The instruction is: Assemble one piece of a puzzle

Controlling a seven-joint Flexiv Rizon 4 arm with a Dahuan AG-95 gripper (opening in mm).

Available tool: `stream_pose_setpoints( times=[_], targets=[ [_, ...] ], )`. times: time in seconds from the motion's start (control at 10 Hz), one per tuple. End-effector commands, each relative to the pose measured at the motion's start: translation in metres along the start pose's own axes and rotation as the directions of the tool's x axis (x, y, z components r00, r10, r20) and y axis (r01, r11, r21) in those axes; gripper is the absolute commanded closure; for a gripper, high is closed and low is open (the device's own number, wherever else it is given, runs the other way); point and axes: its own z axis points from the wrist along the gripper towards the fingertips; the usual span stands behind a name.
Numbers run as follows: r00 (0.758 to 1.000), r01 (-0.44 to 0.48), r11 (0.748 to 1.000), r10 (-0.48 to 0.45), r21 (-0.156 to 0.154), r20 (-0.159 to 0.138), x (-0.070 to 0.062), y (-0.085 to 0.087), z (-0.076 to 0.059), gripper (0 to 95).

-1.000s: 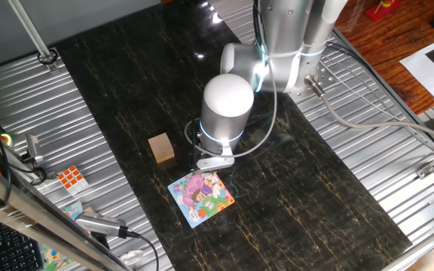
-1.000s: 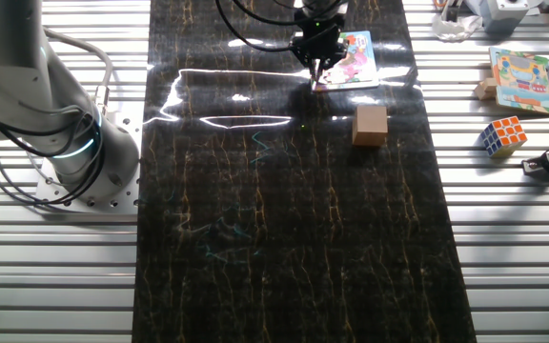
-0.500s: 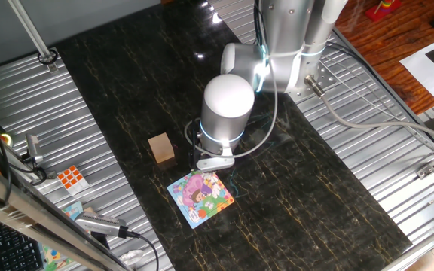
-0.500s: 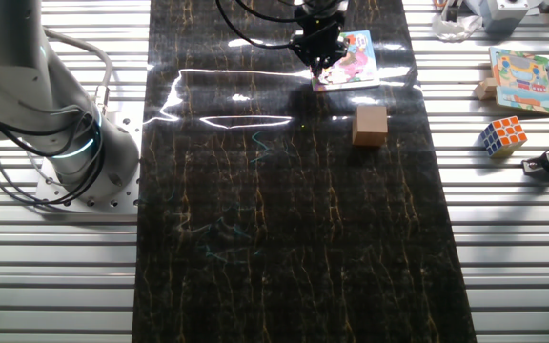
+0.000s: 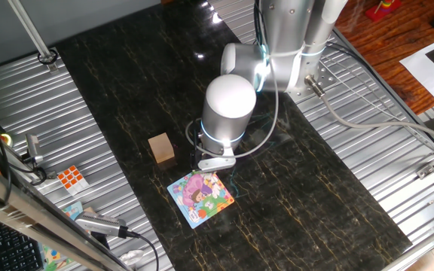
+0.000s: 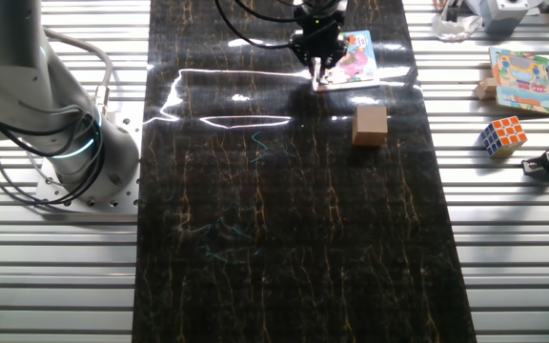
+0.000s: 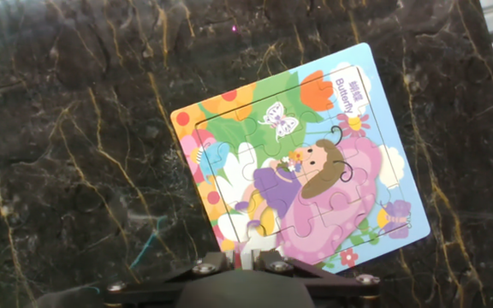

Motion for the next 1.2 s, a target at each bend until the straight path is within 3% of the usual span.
stream_pose_setpoints(
  times=[0.1, 1.2],
  targets=[
    [1.000, 0.013, 1.000, -0.013, 0.004, 0.003, 0.0007, 0.0004, -0.0005, 57.0],
    [1.000, 0.006, 1.000, -0.006, 0.007, 0.006, 0.0013, -0.0018, 0.0056, 57.0]
  ],
)
